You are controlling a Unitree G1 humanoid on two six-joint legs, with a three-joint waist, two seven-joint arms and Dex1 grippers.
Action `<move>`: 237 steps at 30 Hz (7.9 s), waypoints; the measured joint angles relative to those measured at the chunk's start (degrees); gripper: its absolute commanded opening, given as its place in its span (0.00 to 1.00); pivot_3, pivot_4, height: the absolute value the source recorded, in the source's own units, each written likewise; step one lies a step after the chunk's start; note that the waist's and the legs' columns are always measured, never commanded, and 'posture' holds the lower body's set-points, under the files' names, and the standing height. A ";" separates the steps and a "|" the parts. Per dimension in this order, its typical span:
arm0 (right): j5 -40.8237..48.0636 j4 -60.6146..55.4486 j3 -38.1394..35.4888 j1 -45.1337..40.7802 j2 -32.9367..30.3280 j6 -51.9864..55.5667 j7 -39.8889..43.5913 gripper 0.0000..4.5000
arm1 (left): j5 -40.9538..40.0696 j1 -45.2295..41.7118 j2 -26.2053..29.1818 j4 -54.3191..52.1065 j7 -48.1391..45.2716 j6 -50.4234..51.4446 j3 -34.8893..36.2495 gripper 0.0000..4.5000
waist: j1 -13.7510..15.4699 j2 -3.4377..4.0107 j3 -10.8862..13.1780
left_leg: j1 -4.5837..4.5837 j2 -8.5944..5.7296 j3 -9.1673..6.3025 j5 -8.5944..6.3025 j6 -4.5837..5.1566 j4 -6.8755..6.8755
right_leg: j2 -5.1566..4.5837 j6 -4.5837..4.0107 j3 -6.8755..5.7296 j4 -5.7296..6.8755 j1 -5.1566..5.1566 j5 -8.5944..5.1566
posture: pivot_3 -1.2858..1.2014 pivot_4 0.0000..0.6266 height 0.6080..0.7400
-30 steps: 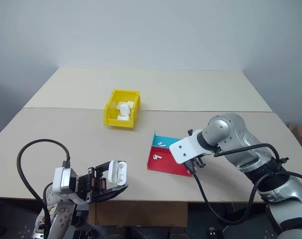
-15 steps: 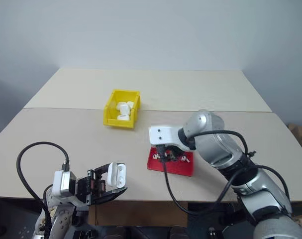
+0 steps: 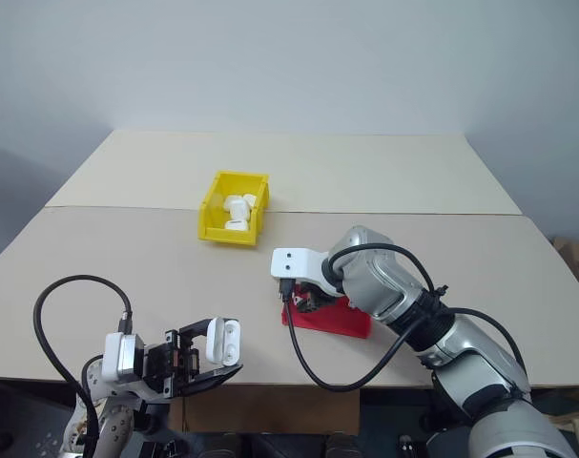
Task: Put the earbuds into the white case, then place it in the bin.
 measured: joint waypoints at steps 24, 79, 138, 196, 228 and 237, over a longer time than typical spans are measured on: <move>0.04 5.24 3.42 -1.10 1.17 -3.44 -3.09 0.47 | 0.34 0.40 -0.01 0.01 1.44 -1.15 -0.21 0.62 | -0.02 0.00 0.00 | 0.00 0.02 0.00 0.00 0.00 -0.01 | 0.02 0.00 0.00 -0.01 -0.01 0.00 | 0.52 0.24 1.00; 6.50 -14.79 -20.24 5.75 -6.97 5.73 -9.59 0.26 | -4.52 -8.25 -1.70 -3.69 6.68 8.61 -1.42 0.62 | 0.19 0.00 0.00 | -0.08 0.03 -0.01 0.00 0.00 -0.03 | 0.02 0.00 -0.03 -0.08 -0.02 -0.01 | 0.52 0.24 1.00; 44.34 -16.75 -35.26 30.15 12.53 -49.61 -14.45 0.26 | -5.45 -21.29 -6.65 -2.23 7.07 18.99 -3.25 0.62 | 0.04 -0.06 -0.06 | 0.05 0.05 -0.08 0.00 0.01 -0.06 | 0.13 0.02 0.00 -0.11 0.15 0.00 | 0.52 0.24 1.00; 10.88 26.12 -0.50 -16.21 -9.79 -23.76 4.85 0.75 | 0.69 -6.23 -0.32 3.04 -2.71 5.06 1.12 0.62 | 0.08 0.14 0.00 | -0.11 0.14 0.08 -0.03 0.05 -0.10 | 0.13 -0.11 0.02 -0.09 -0.12 -0.07 | 0.52 0.24 1.00; -7.06 58.60 0.47 -21.49 6.79 -43.42 7.61 0.75 | 2.45 -3.45 0.13 -0.11 3.28 2.53 1.04 0.62 | -0.05 0.20 0.03 | -0.04 0.14 0.09 -0.02 0.04 -0.09 | 0.14 -0.12 0.01 0.04 -0.12 -0.06 | 0.52 0.24 1.00; -8.68 54.31 -0.53 -18.33 6.73 -42.77 8.07 0.75 | 2.46 -3.59 0.12 0.14 3.19 2.21 0.96 0.62 | -0.06 0.20 0.03 | -0.04 0.14 0.09 -0.02 0.04 -0.09 | 0.14 -0.12 0.01 0.04 -0.11 -0.06 | 0.52 0.24 1.00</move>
